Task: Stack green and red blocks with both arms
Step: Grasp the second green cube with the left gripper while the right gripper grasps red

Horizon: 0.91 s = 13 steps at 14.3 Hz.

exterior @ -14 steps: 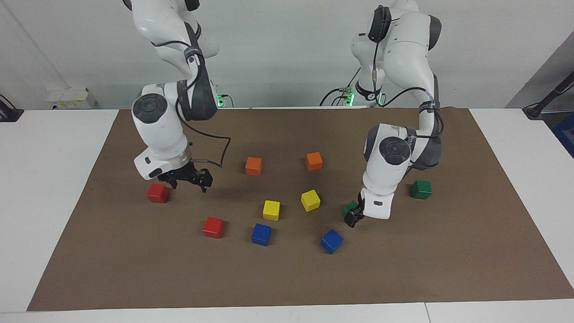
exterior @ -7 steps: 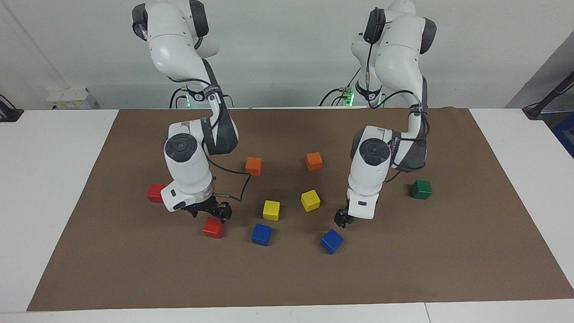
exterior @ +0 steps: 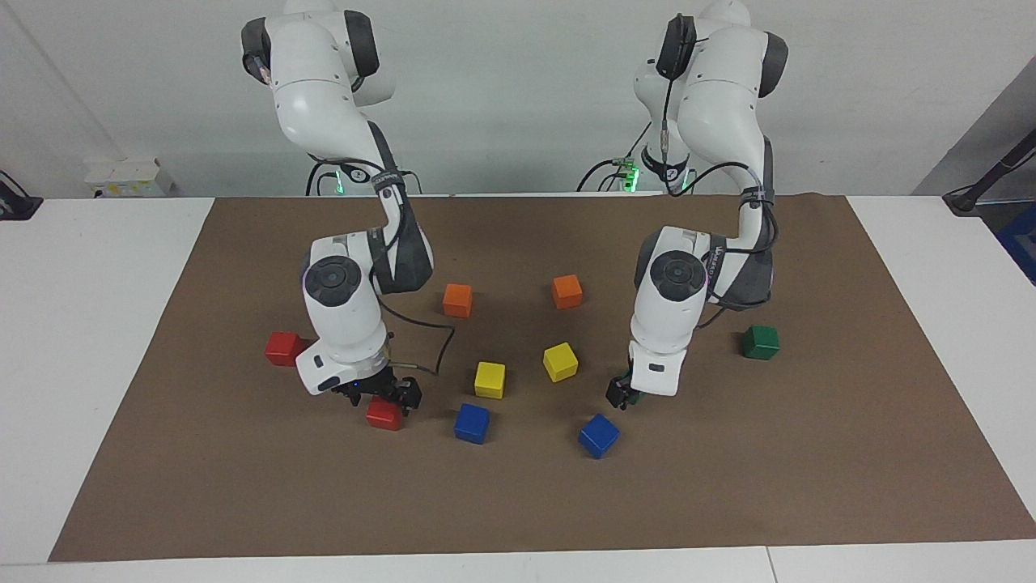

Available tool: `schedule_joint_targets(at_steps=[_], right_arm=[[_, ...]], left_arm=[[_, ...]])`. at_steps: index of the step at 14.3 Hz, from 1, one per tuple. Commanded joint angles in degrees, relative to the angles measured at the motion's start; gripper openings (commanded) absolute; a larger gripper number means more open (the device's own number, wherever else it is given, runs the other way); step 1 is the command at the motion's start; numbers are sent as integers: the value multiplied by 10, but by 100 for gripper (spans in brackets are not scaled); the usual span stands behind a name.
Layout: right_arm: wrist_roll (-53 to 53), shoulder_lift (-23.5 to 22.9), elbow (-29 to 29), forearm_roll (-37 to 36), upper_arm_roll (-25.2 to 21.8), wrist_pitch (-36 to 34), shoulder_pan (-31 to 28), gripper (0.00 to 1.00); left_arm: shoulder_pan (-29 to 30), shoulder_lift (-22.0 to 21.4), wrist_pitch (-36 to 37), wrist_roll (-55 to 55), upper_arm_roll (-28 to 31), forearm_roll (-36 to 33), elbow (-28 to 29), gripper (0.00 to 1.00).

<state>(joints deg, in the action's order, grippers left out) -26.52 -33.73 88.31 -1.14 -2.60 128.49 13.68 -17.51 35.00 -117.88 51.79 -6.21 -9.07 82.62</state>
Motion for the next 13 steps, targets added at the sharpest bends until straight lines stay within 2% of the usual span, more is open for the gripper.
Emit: schedule_joint_targets(at_steps=[1, 4, 5, 6, 8, 10, 13], right_arm=[[-24, -18, -9, -5, 1, 17, -1, 100], [-27, -18, -5, -2, 1, 22, -1, 98], [-27, -18, -5, 0, 1, 22, -1, 88], [-30, -17, -4, 0, 1, 21, -1, 68], [-31, -18, -2, 1, 1, 21, -4, 2], [-30, -16, -2, 1, 1, 18, -3, 0], [-21, -7, -6, -7, 1, -15, -10, 0]], left_arm=[[-12, -3, 48, 13, 1, -3, -22, 100], [-9, -11, 51, 12, 4, -6, -17, 100], [-5, -12, 40, 15, 4, -3, -8, 100], [-2, -19, 33, 29, 5, -3, 9, 100], [-2, -28, -3, 81, 8, -5, 42, 100], [-2, -35, -62, 136, 8, -5, 78, 100], [-4, -58, -120, 141, 8, -6, 153, 100]])
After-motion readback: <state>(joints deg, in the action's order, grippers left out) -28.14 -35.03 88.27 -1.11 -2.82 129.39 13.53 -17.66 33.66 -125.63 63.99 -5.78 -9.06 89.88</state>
